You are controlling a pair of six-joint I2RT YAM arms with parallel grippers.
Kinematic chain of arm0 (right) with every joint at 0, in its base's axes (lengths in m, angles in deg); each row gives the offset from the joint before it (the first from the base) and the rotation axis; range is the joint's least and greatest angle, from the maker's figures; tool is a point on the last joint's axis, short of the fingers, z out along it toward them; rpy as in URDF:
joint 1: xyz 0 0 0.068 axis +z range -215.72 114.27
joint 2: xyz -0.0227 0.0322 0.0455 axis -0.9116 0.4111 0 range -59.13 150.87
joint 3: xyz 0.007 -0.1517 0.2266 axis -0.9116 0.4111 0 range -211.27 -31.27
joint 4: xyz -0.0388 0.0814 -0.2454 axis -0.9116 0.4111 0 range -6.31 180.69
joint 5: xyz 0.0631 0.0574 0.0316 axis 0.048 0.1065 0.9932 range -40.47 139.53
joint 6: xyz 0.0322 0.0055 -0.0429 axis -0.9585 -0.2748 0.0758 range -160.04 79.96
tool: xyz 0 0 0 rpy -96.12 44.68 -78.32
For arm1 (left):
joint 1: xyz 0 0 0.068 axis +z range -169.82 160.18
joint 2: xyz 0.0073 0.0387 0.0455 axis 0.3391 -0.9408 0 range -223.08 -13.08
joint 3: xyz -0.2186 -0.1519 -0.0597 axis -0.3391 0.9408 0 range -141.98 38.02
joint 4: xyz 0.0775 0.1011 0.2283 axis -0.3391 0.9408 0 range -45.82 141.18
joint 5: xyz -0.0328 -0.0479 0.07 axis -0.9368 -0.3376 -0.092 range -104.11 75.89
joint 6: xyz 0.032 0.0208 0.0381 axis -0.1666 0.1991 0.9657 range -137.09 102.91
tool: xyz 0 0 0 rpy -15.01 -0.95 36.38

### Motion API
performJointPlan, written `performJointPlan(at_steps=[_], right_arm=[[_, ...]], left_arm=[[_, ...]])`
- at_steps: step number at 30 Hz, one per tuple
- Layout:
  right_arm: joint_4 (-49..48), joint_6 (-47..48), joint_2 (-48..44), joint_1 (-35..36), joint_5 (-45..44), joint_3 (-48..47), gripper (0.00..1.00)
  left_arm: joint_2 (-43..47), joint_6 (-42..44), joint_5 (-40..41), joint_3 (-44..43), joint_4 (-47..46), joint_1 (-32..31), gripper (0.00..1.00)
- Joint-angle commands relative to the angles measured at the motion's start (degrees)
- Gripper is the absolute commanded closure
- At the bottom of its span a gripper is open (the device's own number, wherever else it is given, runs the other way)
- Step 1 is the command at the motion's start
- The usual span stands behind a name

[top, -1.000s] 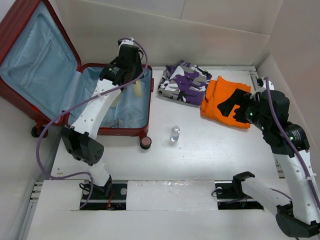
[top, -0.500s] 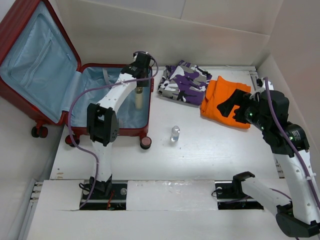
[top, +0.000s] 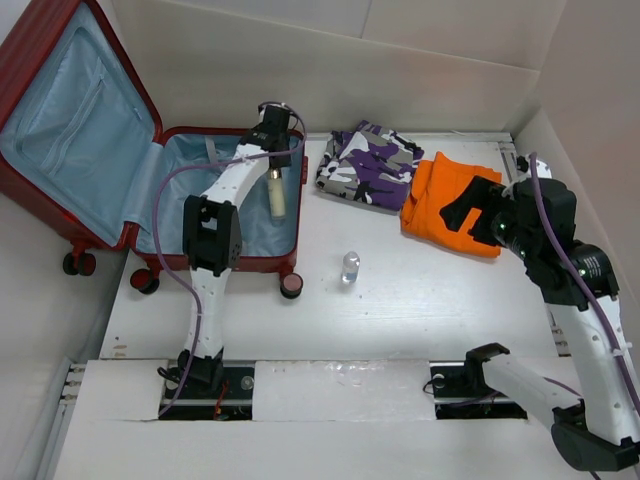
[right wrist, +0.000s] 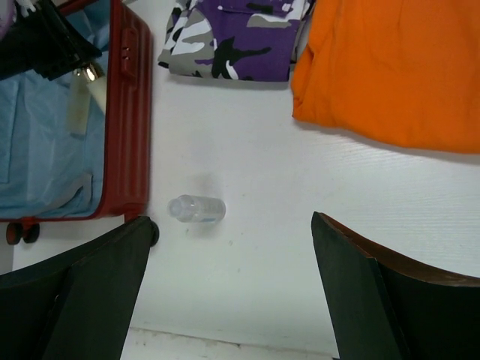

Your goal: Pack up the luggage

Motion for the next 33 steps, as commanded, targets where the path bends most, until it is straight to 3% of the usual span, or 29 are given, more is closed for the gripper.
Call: performJointPlan(at_steps=[1, 10, 15, 19, 22, 24, 28, 29, 32, 33], right_arm=[[0.7, 0.0, 0.1, 0.4, -4.3, -4.1, 0.08], [2.5, 0.5, 0.1, 0.4, -7.6, -5.6, 0.08], [2.5, 1.0, 0.1, 0.4, -7.6, -6.1, 0.08], [2.5, 1.6, 0.6, 0.4, -7.6, -6.1, 0.08], [2.0, 1.6, 0.7, 0.4, -7.0, -5.4, 0.08], [1.4, 1.6, 0.7, 0.4, -6.5, -4.5, 0.08], [-0.6, 1.6, -0.6, 0.4, -6.0, -1.5, 0.14], [-0.6, 1.6, -1.1, 0.4, -6.0, -0.7, 0.23], [-1.8, 1.0, -1.1, 0.4, -6.6, -0.1, 0.42], [-1.9, 1.0, -0.5, 0.4, -6.6, -0.1, 0.42]], left_arm=[[-1.3, 0.7, -2.2, 1.0, 1.7, -0.4, 0.6], [-2.6, 0.1, -3.8, 2.1, -0.1, -0.4, 0.6], [-2.0, 0.1, -3.8, 2.1, -0.1, -0.4, 0.43], [0.8, -0.9, -4.3, 2.1, -0.1, -0.4, 0.34], [5.6, -2.2, -6.6, 2.1, 2.1, -0.4, 0.31], [13.6, -3.0, -8.6, 5.2, 0.7, -1.2, 0.31], [28.2, -2.4, -9.8, 15.5, -1.1, -6.9, 0.31], [30.4, -1.5, -11.1, 19.9, -1.7, -8.7, 0.32], [37.2, -0.1, -11.3, 28.3, -1.7, -19.2, 0.33], [39.3, 0.5, -10.4, 29.9, -0.6, -25.4, 0.33]])
